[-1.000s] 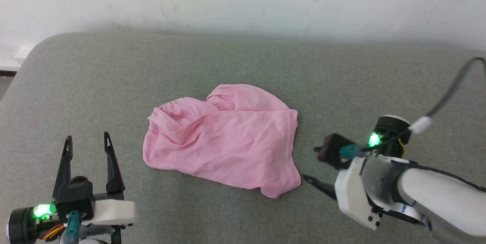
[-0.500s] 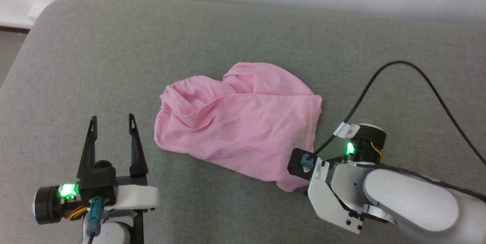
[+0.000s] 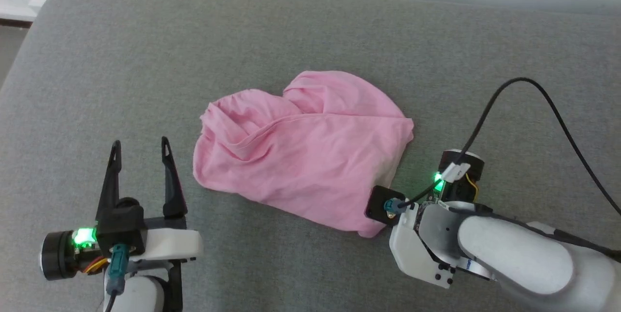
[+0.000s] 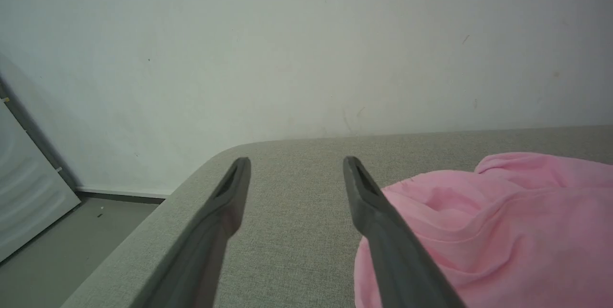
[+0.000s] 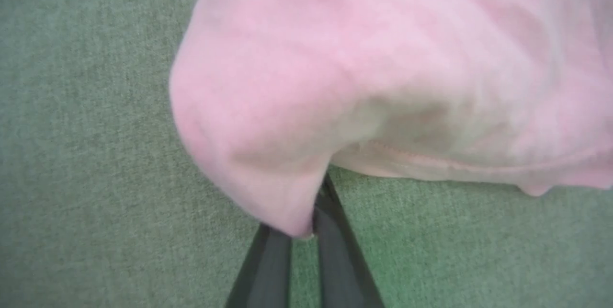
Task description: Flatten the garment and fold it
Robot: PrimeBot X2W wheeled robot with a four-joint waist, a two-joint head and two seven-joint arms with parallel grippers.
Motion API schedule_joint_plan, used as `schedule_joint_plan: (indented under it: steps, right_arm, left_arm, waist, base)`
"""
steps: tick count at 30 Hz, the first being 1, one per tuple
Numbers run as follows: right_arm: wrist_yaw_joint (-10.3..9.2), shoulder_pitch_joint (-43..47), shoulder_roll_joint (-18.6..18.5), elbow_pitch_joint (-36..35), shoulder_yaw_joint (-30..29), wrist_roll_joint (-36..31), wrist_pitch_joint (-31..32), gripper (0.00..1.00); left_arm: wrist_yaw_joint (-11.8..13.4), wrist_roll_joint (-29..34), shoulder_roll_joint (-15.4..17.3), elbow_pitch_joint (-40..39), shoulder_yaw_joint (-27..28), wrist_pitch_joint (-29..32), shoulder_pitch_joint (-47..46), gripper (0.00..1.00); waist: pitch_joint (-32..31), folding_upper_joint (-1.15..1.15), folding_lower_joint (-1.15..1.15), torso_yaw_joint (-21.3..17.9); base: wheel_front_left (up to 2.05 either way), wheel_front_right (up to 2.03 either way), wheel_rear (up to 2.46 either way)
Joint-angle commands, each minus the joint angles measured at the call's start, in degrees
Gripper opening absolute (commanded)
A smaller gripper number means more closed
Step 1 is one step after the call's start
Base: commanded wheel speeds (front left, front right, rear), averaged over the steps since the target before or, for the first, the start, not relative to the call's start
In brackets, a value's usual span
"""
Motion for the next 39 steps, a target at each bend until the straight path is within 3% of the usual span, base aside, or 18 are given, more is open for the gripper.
schedule_joint_plan:
  steps: [1, 5, 9, 14, 18, 23, 27, 28, 29, 30, 34, 39]
  right_arm:
    - [-0.14, 0.65, -0.64, 1.78, 0.85, -0.68, -0.48, 0.0]
    - [-0.14, -1.63, -3.12, 1.6, 0.85, -1.35, -8.76, 0.0]
    - [-0.14, -2.11, -9.02, 0.55, -1.0, -0.58, -15.18, 0.0]
    - [-0.14, 3.68, -17.12, -1.95, -6.45, -0.46, -16.74, 0.0]
    - [-0.14, 11.53, -21.51, -3.06, -10.57, 0.33, -16.16, 0.0]
    - [-0.14, 22.87, -23.69, -1.79, -15.5, 1.17, -15.11, 0.0]
    - [-0.14, 30.97, -22.05, -0.95, -18.42, 1.37, -14.85, 0.0]
    - [-0.14, 32.41, -21.25, -1.04, -19.81, 1.73, -15.33, 0.18]
    - [-0.14, 33.42, -20.63, -1.03, -21.91, 1.59, -16.28, 0.69]
    - [-0.14, 34.11, -19.96, -1.0, -24.54, 0.92, -17.59, 1.0]
    - [-0.14, 37.49, -17.87, -3.49, -35.25, -1.1, -20.91, 1.0]
    - [-0.14, 40.57, -16.84, -12.15, -48.31, -3.94, -19.24, 1.0]
  left_arm:
    - [-0.15, 0.86, -0.2, 0.14, 0.54, -0.27, -0.17, 1.0]
    - [-0.56, 1.52, -0.23, -0.04, 1.85, -0.27, 1.22, 1.0]
    - [-0.8, 1.91, -0.08, -0.41, 3.19, -0.27, 3.07, 1.0]
    - [-1.27, 2.12, -0.37, -0.85, 4.16, -0.27, 4.99, 1.0]
    - [-1.91, 2.32, -0.91, -0.95, 4.3, -0.27, 5.34, 1.0]
    - [-2.65, 2.64, -1.38, -0.78, 4.43, -0.27, 5.39, 1.0]
    - [-2.93, 2.79, -1.57, -0.62, 4.85, -0.27, 6.02, 1.0]
    - [-2.93, 2.79, -1.57, -0.6, 5.09, -0.27, 6.29, 1.0]
    - [-2.96, 2.8, -1.59, -0.61, 5.27, -0.27, 6.52, 1.0]
    - [-2.99, 2.86, -1.6, -0.52, 5.4, -0.27, 6.75, 1.0]
    - [-3.33, 3.32, -1.53, -0.19, 5.37, -0.27, 7.59, 1.0]
    - [-3.47, 3.64, -1.46, -0.27, 5.51, -0.27, 7.91, 1.0]
  waist:
    - [-0.88, 0.0, -0.01, -0.91]
    - [-2.95, 0.0, -0.01, -2.6]
    - [-5.19, 0.0, -0.01, -4.51]
    - [-6.81, 0.0, -0.01, -7.11]
    - [-6.93, 0.0, -0.01, -8.67]
    - [-6.78, 0.0, -0.01, -9.59]
    - [-7.31, 0.0, -0.01, -10.13]
    - [-7.46, 0.0, -0.01, -10.38]
    - [-7.54, 0.0, -0.01, -10.53]
    - [-7.84, 0.0, -0.01, -10.71]
    - [-9.06, 0.0, -0.01, -11.27]
    - [-9.86, 0.0, -0.01, -11.62]
  base:
    - [0.0, 0.0, 0.0]
    - [0.0, 0.0, 0.0]
    - [0.0, 0.0, 0.0]
    - [0.0, 0.0, 0.0]
    - [0.0, 0.0, 0.0]
    - [0.0, 0.0, 0.0]
    - [0.0, 0.0, 0.0]
    - [0.0, 0.0, 0.0]
    - [0.0, 0.0, 0.0]
    - [0.0, 0.0, 0.0]
    - [0.0, 0.0, 0.0]
    - [0.0, 0.0, 0.0]
